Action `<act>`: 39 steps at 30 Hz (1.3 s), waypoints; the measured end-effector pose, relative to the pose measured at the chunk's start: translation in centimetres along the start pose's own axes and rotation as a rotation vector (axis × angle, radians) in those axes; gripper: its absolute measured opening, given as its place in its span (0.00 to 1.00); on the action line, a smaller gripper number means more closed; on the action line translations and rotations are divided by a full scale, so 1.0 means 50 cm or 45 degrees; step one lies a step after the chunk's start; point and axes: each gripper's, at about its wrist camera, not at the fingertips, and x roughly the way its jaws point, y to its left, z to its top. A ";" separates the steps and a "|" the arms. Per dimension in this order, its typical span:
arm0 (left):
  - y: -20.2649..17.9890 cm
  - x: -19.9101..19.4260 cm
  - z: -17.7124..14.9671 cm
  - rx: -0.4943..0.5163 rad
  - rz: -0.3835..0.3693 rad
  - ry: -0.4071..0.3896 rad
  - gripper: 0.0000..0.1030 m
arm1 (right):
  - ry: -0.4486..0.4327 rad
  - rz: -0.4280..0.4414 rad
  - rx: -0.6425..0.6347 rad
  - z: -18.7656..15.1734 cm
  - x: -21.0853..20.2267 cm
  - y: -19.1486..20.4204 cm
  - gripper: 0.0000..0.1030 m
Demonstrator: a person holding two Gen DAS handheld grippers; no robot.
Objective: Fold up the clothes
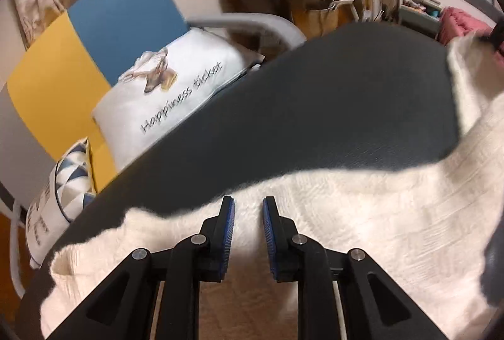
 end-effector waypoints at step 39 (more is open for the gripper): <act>0.116 -0.203 -0.101 -0.305 -0.104 -0.174 0.18 | 0.053 0.070 -0.646 -0.210 -0.164 0.169 0.59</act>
